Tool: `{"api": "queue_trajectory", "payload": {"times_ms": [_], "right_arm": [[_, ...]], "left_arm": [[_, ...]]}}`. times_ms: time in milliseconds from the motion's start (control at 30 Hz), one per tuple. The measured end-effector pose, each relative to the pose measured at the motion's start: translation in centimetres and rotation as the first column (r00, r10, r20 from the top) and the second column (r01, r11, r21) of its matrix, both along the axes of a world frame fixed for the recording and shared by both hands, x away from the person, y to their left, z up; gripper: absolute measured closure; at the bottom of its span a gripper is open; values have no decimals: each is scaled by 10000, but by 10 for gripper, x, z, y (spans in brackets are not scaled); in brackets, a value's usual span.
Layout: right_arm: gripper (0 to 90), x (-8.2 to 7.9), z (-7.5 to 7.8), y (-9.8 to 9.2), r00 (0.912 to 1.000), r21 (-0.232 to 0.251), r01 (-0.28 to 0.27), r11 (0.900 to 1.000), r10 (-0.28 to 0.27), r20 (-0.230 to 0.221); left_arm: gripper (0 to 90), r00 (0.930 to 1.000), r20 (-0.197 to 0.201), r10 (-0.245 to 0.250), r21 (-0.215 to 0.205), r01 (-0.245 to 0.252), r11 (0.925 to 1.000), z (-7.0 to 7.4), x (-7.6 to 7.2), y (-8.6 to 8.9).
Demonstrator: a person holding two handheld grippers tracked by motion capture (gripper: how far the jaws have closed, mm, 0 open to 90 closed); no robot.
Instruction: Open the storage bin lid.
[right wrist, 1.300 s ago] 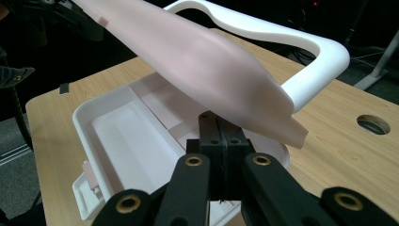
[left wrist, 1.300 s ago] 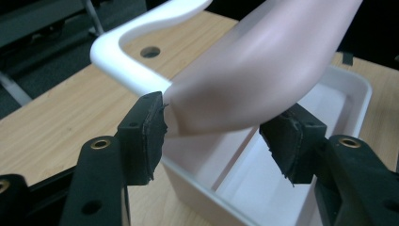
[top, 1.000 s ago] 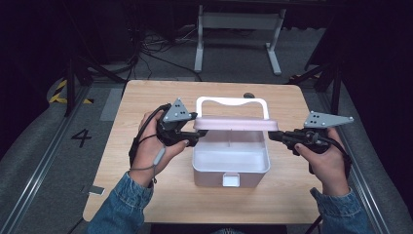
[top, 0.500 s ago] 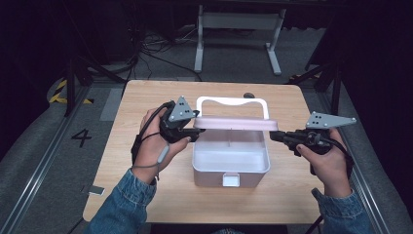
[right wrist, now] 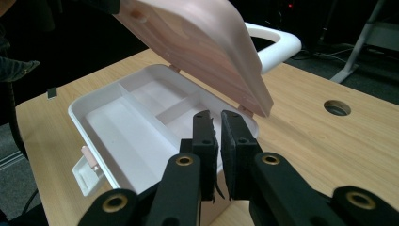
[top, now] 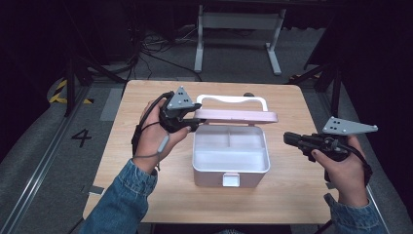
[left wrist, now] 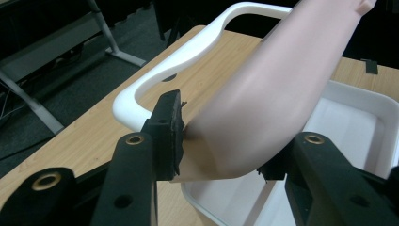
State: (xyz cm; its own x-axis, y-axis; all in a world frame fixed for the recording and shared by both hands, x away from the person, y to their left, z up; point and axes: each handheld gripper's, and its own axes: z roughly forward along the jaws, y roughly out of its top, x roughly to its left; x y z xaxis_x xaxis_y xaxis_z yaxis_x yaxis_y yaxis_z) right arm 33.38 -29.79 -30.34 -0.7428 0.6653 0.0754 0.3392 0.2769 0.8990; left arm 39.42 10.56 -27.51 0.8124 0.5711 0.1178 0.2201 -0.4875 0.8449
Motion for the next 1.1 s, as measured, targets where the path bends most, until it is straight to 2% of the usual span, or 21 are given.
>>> {"api": "queue_trajectory", "payload": {"times_ms": [100,167,433,700,933,1100], "right_arm": [[855,-2,-1,-5,9999,14,124,9999,-124,-23],[855,-3,-1,-8,9998,16,203,9998,-203,6],[855,-6,-3,-15,9990,47,444,9990,-444,-72],[855,-7,-4,-19,9984,58,558,9984,-558,-82],[854,-5,-4,-22,9981,172,609,9980,-607,-105],[851,-4,-4,-22,9984,224,565,9982,-563,-100]], "left_arm": [[609,9999,-83,-88,3,88,10000,3,5,-1],[612,9998,-179,-94,-173,91,9998,4,9,-1],[631,9995,-323,-34,-376,22,9993,9,21,-3],[650,9997,-247,91,-285,-98,9995,14,33,-6],[658,9984,-463,331,-451,-352,9984,15,50,-8],[658,9982,-455,388,-427,-408,9983,15,61,-9]]}}
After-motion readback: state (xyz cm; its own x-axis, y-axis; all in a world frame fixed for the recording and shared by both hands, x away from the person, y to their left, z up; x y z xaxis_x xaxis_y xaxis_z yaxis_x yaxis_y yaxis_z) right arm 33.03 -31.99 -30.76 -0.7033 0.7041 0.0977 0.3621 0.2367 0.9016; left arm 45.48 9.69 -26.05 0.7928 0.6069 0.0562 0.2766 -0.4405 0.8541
